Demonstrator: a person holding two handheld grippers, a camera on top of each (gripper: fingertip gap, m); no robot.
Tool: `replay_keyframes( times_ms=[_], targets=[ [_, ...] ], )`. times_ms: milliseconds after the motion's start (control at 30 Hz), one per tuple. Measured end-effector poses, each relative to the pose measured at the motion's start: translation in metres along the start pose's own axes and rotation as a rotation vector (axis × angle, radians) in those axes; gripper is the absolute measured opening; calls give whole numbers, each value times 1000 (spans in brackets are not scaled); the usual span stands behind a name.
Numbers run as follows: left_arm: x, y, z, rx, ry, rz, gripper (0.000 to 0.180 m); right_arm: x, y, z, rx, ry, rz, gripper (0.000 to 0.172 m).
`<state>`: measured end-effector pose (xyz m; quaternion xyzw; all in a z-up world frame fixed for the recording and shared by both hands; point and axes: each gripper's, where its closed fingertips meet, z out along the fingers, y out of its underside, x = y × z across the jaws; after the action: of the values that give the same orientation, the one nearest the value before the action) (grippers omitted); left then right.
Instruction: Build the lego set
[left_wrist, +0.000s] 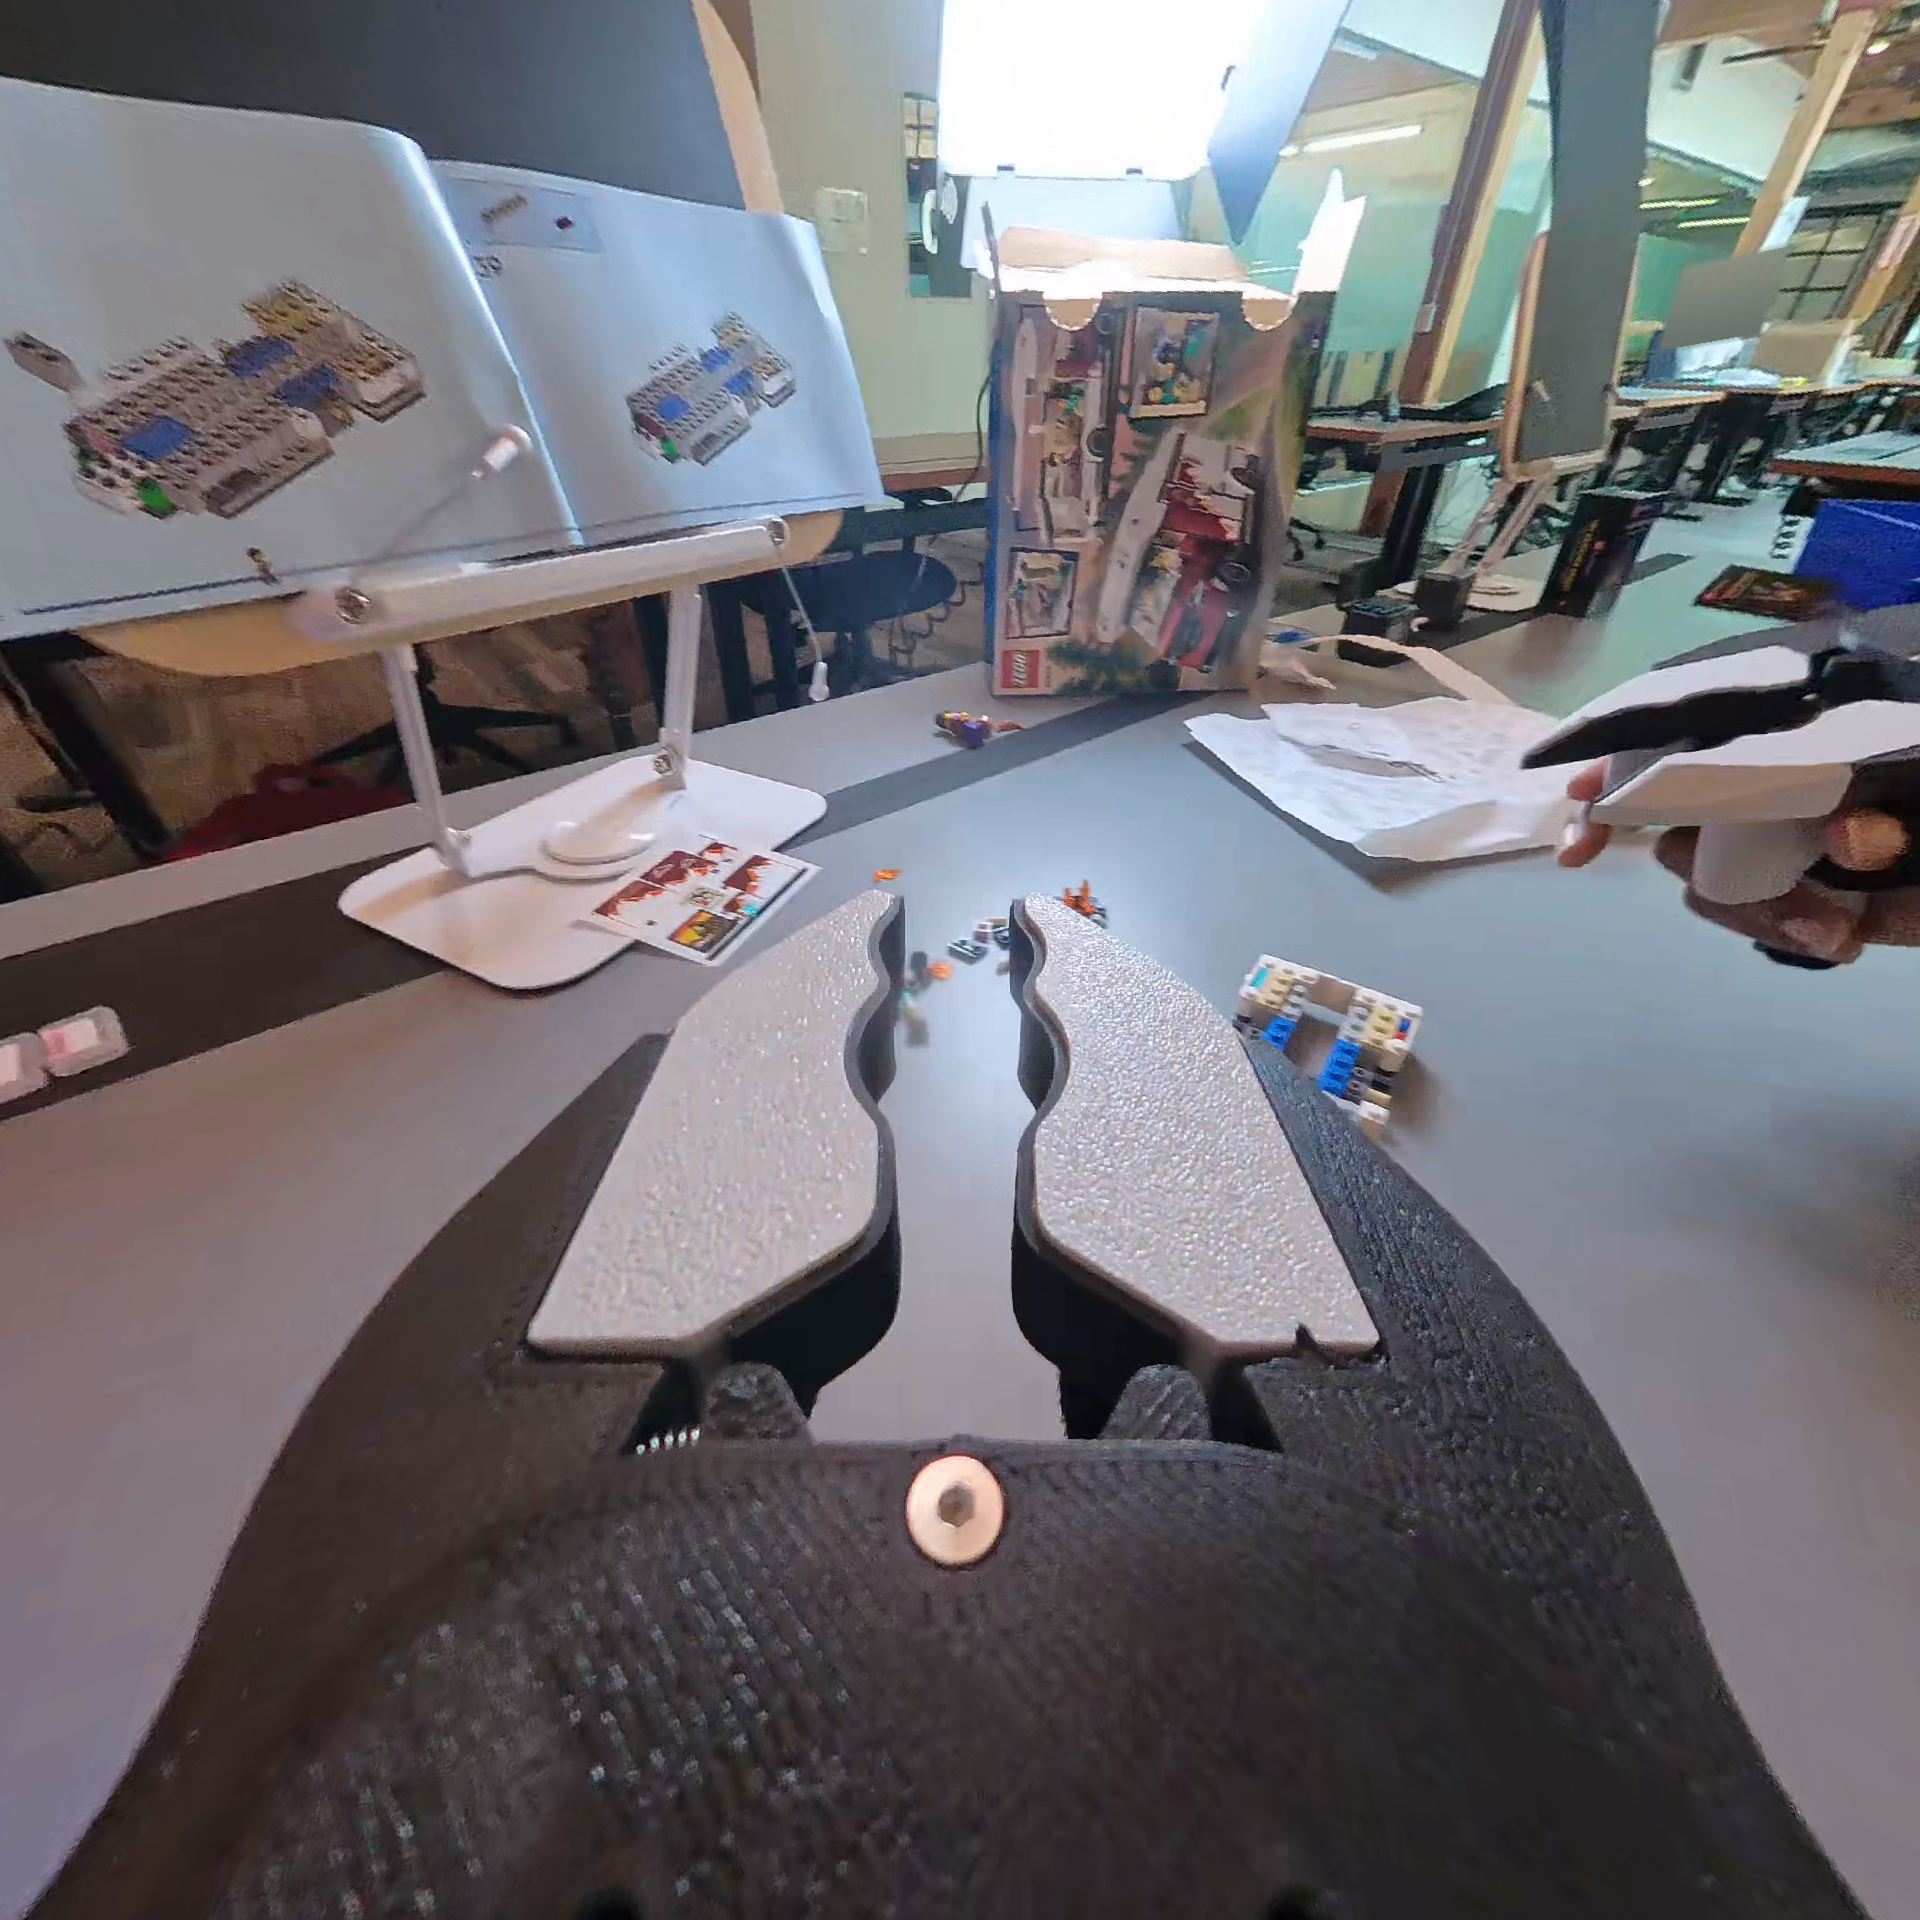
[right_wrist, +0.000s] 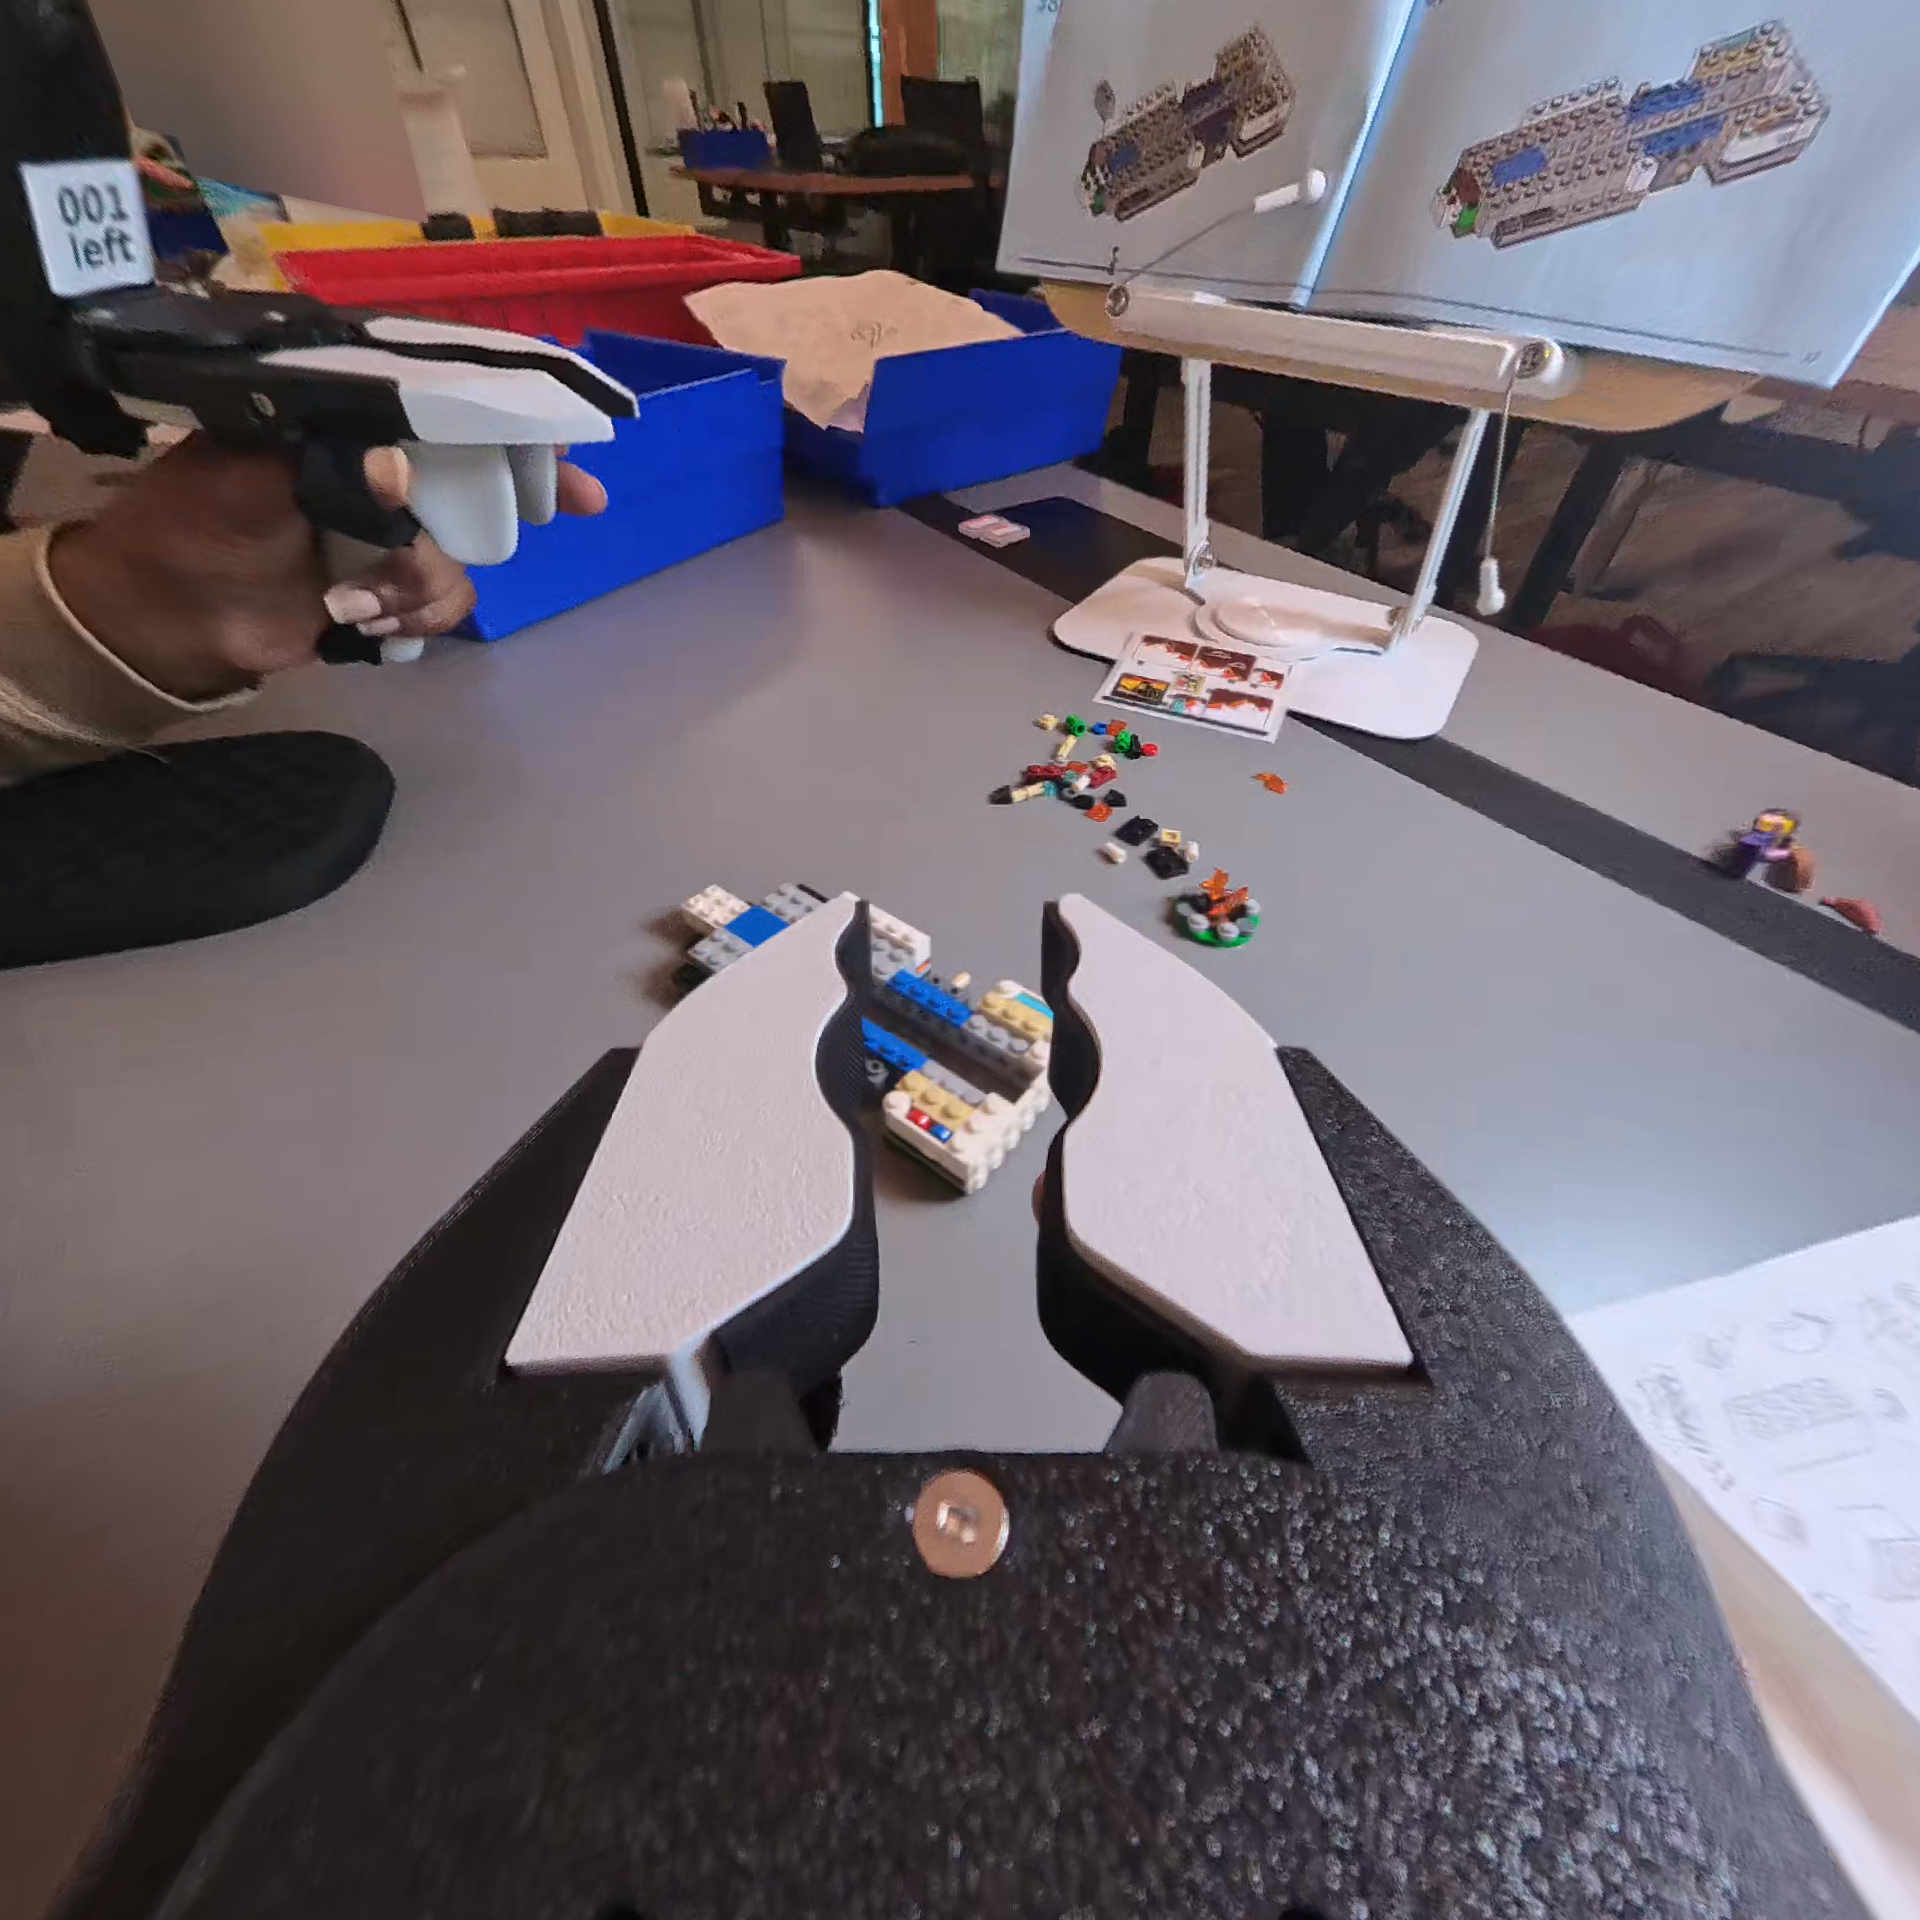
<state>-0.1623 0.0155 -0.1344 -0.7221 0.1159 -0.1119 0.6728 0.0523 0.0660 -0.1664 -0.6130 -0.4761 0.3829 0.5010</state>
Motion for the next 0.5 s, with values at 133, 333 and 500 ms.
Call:
replay_keyframes(
  times_ms=[133, 333, 500],
  targets=[
    [20, 11, 0, -6, -2, 55, 17, 2, -2, 4, 154, 53, -11, 23],
    [22, 51, 12, -142, 10, 144, 22, 19, 13, -6, 165, 28, 36, 21],
    [37, 77, 18, -271, 127, 221, 35, 10, 22, 1, 106, -9, -5, 25]
  ],
)
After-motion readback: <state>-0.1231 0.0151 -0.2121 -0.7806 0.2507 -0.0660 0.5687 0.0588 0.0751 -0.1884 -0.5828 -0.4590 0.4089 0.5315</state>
